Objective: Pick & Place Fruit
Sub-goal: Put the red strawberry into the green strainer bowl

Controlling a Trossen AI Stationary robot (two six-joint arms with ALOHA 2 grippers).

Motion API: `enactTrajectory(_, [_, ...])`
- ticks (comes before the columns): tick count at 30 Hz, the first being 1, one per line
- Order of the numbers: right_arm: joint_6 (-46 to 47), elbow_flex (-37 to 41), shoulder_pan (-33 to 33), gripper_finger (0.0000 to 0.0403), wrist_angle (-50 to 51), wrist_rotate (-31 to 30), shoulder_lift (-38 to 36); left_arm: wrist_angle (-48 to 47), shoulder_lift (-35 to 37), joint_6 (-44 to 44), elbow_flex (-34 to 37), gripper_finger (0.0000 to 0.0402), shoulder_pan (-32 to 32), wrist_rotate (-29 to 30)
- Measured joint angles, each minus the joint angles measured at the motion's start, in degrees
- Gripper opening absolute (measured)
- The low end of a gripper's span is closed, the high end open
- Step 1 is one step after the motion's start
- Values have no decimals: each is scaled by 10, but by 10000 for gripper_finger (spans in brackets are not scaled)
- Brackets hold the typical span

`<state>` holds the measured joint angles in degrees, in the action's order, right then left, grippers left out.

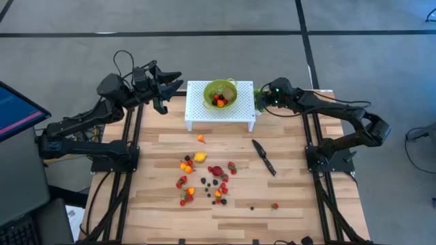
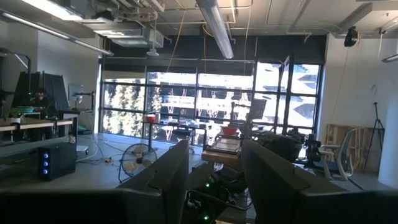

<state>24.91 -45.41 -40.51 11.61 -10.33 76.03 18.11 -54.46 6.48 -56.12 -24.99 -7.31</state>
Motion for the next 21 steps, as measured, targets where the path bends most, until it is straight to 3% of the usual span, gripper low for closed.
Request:
enactTrajectory(5, [-9, 0, 0, 36, 4, 1, 0, 0, 0, 0, 0, 142, 0, 0])
enactTrajectory(8, [-10, 0, 0, 8, 15, 2, 0, 0, 0, 0, 0, 142, 0, 0])
enactTrajectory(16, [-14, 0, 0, 33, 74, -1, 0, 0, 0, 0, 0, 142, 0, 0])
enactTrajectory(21, [-15, 0, 0, 15, 84, -1, -16, 0, 0, 0, 0, 142, 0, 0])
